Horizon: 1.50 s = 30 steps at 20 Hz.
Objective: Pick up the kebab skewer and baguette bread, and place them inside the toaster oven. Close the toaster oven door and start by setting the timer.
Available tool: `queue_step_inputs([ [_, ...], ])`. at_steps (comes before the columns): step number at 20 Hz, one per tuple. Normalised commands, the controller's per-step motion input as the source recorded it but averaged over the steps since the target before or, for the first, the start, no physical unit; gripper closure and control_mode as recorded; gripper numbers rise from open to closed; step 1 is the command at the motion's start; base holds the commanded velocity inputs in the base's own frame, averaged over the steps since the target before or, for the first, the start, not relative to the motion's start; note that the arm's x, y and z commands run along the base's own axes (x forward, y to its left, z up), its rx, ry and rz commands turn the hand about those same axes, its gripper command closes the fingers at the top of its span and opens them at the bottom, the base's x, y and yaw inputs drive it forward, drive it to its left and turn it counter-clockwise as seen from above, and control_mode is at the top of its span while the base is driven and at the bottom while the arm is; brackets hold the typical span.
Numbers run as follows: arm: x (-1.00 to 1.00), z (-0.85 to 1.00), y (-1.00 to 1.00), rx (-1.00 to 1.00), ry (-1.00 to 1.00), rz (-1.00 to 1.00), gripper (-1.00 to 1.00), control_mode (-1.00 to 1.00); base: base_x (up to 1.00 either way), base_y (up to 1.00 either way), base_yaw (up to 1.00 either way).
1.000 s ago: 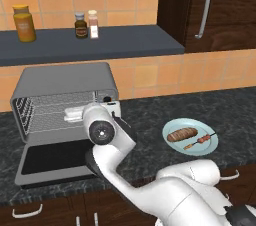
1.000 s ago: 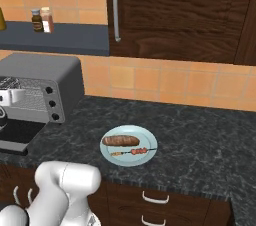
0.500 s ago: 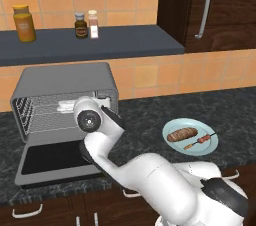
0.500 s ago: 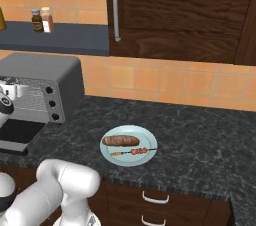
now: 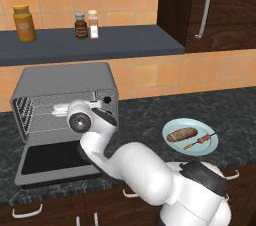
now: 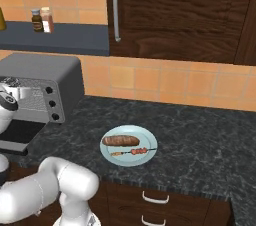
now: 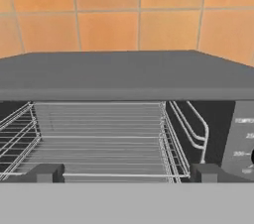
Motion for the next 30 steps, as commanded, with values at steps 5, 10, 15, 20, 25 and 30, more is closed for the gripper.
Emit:
queue_step_inputs([
  [5, 0.45, 0.00, 0.16, 0.00, 0.02, -0.01, -1.00, -1.00, 0.00, 0.00, 0.00],
  [10, 0.07, -0.10, 0.26, 0.00, 0.13, 0.00, -1.00, -1.00, 0.00, 0.00, 0.00],
  [15, 0.23, -0.06, 0.17, 0.00, 0.08, 0.00, -1.00, -1.00, 0.00, 0.00, 0.00],
  [20, 0.29, -0.02, 0.00, 0.00, 0.05, 0.00, -1.00, -1.00, 0.00, 0.00, 0.00],
  [25, 0.19, -0.11, 0.00, 0.00, 0.06, 0.00, -1.00, -1.00, 0.00, 0.00, 0.00],
  [30, 0.00, -0.33, 0.00, 0.00, 0.02, 0.00, -1.00, -1.00, 0.00, 0.00, 0.00],
])
